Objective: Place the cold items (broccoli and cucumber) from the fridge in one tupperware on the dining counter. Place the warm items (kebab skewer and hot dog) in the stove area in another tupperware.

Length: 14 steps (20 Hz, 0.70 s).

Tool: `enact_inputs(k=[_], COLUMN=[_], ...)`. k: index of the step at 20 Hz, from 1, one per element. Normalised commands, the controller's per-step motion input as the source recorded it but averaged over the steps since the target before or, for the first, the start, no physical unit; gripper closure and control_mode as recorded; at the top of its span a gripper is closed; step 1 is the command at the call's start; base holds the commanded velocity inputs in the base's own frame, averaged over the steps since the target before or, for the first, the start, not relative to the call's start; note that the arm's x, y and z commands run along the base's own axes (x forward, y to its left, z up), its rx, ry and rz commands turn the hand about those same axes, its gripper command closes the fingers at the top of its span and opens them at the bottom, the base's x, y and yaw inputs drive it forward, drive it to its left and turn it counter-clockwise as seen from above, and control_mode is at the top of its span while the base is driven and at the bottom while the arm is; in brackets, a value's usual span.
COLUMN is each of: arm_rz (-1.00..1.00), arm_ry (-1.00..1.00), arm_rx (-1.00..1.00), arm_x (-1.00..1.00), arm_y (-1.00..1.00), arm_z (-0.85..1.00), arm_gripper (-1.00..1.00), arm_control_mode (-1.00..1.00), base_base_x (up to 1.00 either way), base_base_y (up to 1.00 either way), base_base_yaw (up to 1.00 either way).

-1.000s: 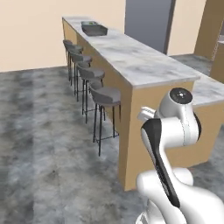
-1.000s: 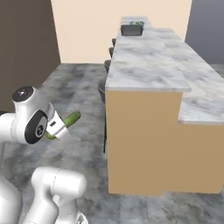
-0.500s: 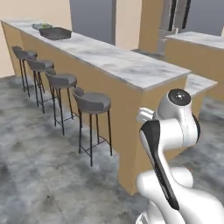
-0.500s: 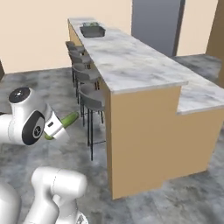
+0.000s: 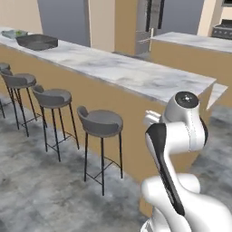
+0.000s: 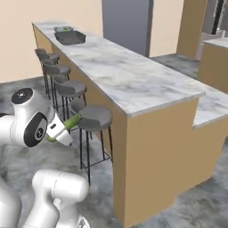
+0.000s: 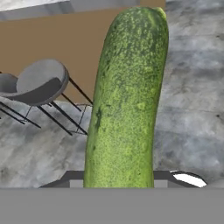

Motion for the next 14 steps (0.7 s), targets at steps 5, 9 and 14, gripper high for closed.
enact_inputs(k=[5, 9, 14], arm_rz=[0.00, 0.00, 0.00], arm_ry=[0.00, 0.00, 0.00], arm_rx=[0.00, 0.00, 0.00], arm_x=[0.00, 0.00, 0.00], arm_y=[0.00, 0.00, 0.00], arm_z=[0.00, 0.00, 0.00], arm_gripper=[1.00, 1.00, 1.00], arm_control_mode=[1.00, 1.00, 1.00], base_base_x=[0.68, 0.58, 0.38], base_base_y=[1.00, 1.00, 1.00], base_base_yaw=[-0.28, -0.27, -0.23])
